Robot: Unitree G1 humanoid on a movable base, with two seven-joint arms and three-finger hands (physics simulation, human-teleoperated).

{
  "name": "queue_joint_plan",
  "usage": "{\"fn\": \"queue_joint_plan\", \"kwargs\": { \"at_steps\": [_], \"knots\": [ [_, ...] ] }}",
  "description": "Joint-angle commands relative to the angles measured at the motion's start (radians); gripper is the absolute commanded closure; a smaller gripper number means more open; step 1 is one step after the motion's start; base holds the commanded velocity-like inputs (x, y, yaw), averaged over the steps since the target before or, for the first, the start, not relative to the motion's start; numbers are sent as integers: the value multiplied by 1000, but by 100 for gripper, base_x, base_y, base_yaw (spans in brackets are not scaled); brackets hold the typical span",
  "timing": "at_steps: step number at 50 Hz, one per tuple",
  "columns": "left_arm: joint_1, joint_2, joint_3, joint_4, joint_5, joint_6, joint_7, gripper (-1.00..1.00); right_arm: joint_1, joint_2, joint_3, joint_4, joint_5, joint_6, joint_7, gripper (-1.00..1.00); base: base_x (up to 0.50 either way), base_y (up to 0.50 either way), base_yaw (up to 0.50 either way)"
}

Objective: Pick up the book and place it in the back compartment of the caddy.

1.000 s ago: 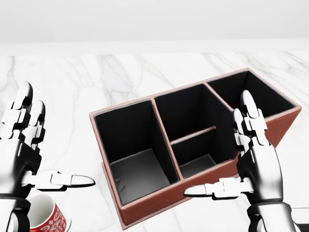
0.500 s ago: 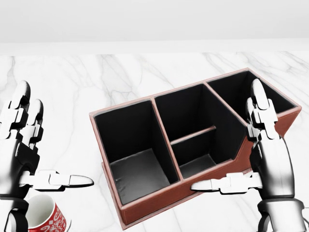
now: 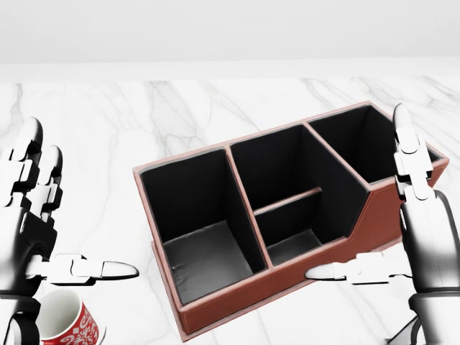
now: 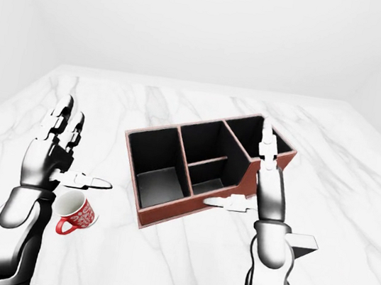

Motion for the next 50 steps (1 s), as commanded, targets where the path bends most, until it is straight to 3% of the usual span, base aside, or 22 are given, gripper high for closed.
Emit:
{"fn": "queue_joint_plan", "kwargs": {
  "at_steps": [1,26,50],
  "knots": [
    [1,0,0,1,1,0,0,-100,0,-16,-32,2,-77,0,23,-100,0,0,0],
    [-2,2,3,5,1,0,-1,-100,18,-37,-93,8,-221,0,89,-100,0,0,0],
    [1,-1,-5,12,9,0,-1,-100,69,-25,-102,20,-301,0,182,-100,0,0,0]
  ]
}}
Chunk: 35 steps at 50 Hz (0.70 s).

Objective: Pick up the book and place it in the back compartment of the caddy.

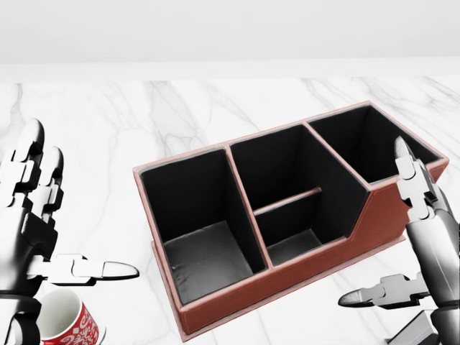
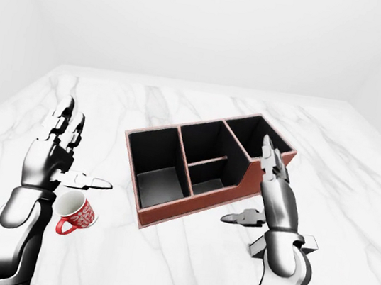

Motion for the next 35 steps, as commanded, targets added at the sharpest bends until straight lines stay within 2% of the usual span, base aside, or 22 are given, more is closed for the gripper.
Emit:
{"fn": "queue_joint_plan", "kwargs": {
  "at_steps": [1,35],
  "knots": [
    [1,-2,-5,6,5,0,0,-100,18,3,-8,3,-36,0,38,-100,0,0,0],
    [1,-1,-3,9,7,0,-1,-100,70,15,-40,-3,-93,0,106,-100,0,0,0]
  ]
}}
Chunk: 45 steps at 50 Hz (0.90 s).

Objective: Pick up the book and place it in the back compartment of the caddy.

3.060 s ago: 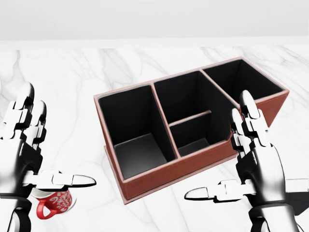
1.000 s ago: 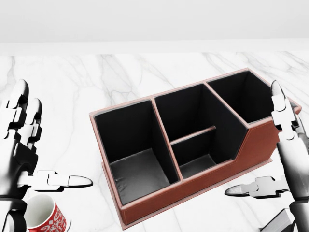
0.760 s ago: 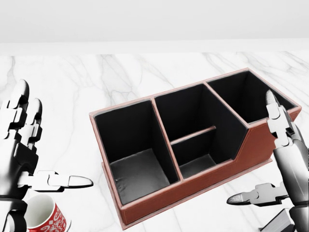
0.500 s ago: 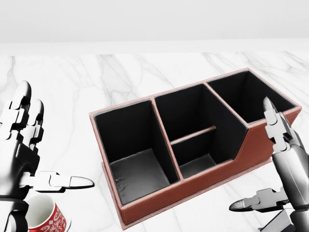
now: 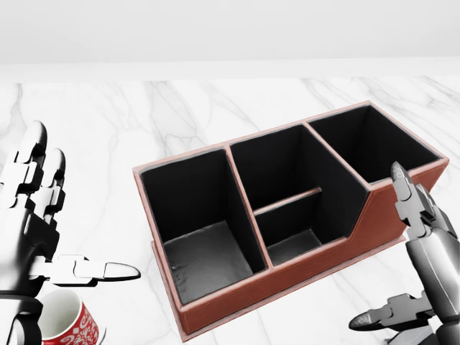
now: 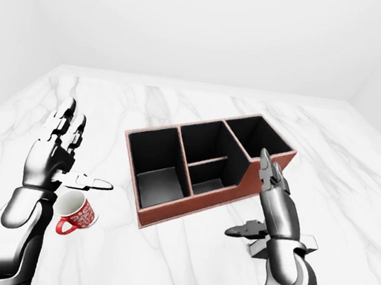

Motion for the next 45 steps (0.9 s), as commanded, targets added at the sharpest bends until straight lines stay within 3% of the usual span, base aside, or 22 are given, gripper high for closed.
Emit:
{"fn": "queue_joint_plan", "kwargs": {
  "at_steps": [1,9,22,45],
  "knots": [
    [0,0,1,0,0,0,0,-100,16,4,-12,-3,-15,0,21,-100,0,0,0],
    [1,-1,0,-2,1,0,0,-100,39,7,-33,-10,-32,-3,53,-100,0,0,0],
    [0,0,1,2,1,0,0,-100,65,12,-52,19,-75,-77,68,-100,0,0,0],
    [-2,0,-2,5,3,0,0,-100,76,7,-69,79,-116,-142,69,-100,0,0,0]
  ]
}}
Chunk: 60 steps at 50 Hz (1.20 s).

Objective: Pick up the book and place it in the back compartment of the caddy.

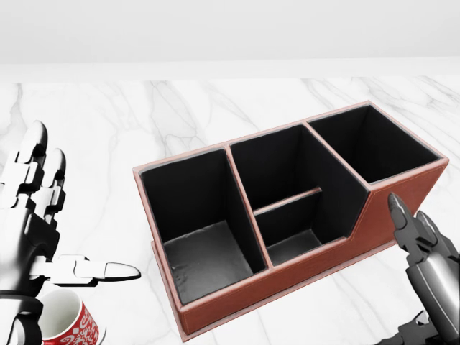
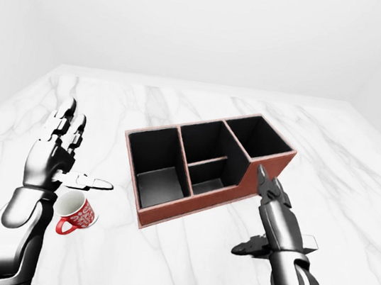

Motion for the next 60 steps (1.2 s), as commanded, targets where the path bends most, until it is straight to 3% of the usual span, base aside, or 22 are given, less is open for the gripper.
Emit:
{"fn": "queue_joint_plan", "kwargs": {
  "at_steps": [1,10,16,31,60],
  "knots": [
    [-1,0,-1,4,1,0,0,-100,7,-6,-8,34,-21,-33,0,-100,0,0,0],
    [1,0,-1,3,2,0,-1,-100,-1,-22,-23,95,-34,-60,-21,-100,0,0,0],
    [1,0,-1,6,3,0,-1,-100,-21,-56,-25,204,-42,-60,-78,-100,0,0,0],
    [2,0,0,1,2,0,-1,-100,-25,-80,-47,263,-49,-60,-99,-100,0,0,0],
    [0,-1,-3,16,5,0,0,-100,-29,-99,-81,262,-57,-60,-69,-100,0,0,0]
  ]
}}
